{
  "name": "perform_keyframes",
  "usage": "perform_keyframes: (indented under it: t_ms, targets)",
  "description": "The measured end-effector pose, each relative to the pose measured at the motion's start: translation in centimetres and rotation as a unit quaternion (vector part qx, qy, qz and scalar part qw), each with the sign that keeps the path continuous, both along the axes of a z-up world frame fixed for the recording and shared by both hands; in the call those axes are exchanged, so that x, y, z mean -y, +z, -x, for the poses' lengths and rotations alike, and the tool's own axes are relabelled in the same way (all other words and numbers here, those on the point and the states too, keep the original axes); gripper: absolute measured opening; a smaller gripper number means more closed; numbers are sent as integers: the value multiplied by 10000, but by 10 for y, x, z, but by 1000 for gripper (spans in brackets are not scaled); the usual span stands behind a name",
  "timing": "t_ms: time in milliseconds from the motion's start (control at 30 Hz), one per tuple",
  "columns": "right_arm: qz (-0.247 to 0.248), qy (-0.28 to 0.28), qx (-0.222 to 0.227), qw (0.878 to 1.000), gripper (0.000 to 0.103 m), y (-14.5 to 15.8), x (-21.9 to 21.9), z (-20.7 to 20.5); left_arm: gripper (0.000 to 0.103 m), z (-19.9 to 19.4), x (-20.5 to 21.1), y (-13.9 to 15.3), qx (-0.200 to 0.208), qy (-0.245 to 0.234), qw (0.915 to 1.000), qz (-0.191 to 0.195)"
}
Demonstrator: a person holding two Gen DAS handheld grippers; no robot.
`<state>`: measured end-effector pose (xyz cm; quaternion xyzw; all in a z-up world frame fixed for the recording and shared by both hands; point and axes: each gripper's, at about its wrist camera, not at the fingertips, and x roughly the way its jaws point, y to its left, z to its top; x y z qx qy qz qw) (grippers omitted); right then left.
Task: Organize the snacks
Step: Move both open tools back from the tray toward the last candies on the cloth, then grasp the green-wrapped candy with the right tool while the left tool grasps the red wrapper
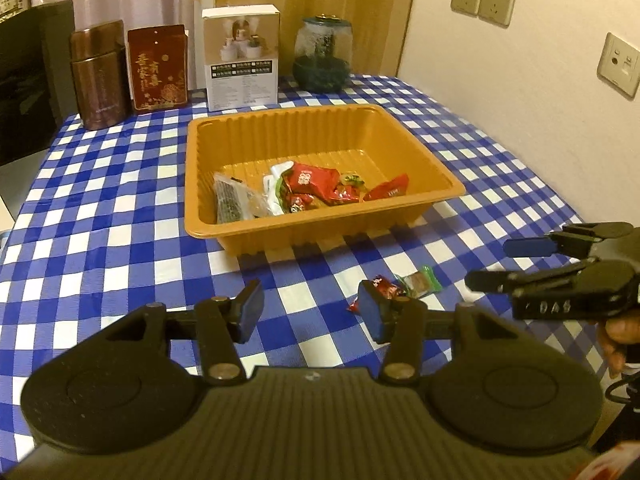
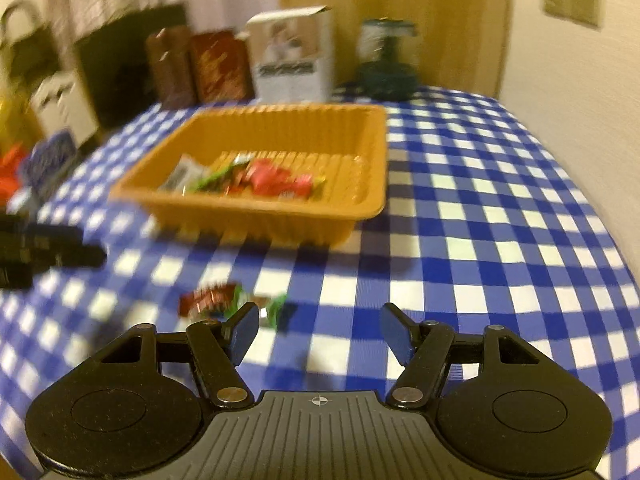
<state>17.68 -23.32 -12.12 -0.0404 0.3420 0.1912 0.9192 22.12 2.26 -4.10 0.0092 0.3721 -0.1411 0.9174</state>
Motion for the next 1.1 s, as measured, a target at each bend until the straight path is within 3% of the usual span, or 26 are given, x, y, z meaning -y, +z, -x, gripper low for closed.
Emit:
perform_keyframes:
  t_ms: [400, 767, 1100]
  targets:
    - [966, 1288, 305, 9865, 67, -32, -32, -7, 52, -11, 7, -13, -185, -47, 9998, 37]
    - [685, 1488, 348, 9859, 65, -36, -39, -37, 56, -17, 12, -16, -228, -96, 9997, 74]
    - [624, 1723, 324, 9825, 35, -34, -48, -35, 57, -20, 18, -21, -322, -176, 9993, 27]
